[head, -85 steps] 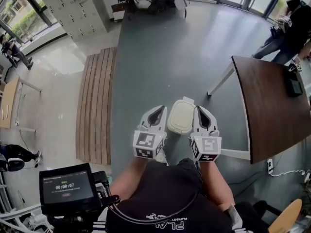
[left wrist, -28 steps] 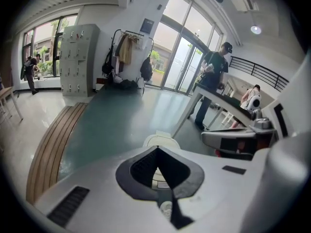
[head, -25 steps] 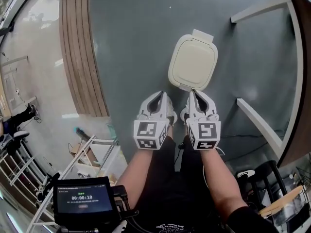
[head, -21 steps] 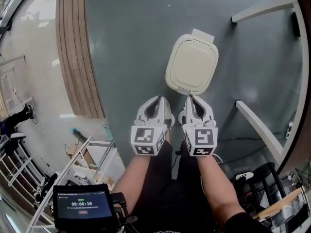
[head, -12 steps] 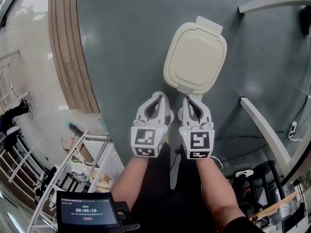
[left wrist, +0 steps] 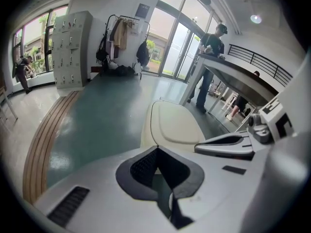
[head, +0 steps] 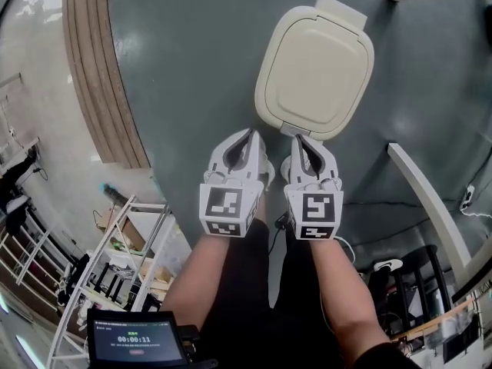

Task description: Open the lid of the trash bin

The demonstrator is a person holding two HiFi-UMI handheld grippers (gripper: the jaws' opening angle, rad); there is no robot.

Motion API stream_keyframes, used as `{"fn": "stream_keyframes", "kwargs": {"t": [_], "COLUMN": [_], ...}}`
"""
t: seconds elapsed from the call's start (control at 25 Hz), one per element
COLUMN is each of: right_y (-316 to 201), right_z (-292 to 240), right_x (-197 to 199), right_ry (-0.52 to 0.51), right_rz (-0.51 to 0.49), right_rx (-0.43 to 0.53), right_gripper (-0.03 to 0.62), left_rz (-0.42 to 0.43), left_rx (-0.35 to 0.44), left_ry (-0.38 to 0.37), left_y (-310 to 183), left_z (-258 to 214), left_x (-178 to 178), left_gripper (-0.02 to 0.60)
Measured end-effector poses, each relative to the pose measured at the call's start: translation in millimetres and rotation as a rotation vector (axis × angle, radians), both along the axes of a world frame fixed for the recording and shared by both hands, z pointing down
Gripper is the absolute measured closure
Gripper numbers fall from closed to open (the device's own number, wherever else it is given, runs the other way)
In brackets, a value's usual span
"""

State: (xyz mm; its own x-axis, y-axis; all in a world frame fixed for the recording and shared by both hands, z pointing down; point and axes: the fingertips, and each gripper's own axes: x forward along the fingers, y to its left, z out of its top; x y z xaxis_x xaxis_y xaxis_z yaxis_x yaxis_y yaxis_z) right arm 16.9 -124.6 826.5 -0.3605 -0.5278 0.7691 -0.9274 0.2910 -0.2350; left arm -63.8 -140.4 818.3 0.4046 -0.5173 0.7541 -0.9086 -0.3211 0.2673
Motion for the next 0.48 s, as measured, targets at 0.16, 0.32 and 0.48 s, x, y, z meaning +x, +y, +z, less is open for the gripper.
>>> {"fn": "stream_keyframes", "kwargs": {"t": [0.16, 0.32, 0.48], "right_y": [5, 13, 15], "right_z": [3, 30, 50], "right_x": [-3, -2, 2], "right_ry": [0.019, 0.025, 0.024], "right_rz": [-0.006, 0.003, 0.006], "right_rx": [-0.021, -0.039, -0.049], "right_gripper": [0.592, 0.592, 0.592], "left_rz": [0.003, 0.005, 0.001], "left_rx": [-0.005, -0.019, -0.031], "left_ry": [-0.003, 0.0, -0.005], "left_y": [-1, 5, 13], "left_z": [-1, 27, 49], "left_x": [-1, 0, 0], "left_gripper": [0.583, 0.583, 0.583]}}
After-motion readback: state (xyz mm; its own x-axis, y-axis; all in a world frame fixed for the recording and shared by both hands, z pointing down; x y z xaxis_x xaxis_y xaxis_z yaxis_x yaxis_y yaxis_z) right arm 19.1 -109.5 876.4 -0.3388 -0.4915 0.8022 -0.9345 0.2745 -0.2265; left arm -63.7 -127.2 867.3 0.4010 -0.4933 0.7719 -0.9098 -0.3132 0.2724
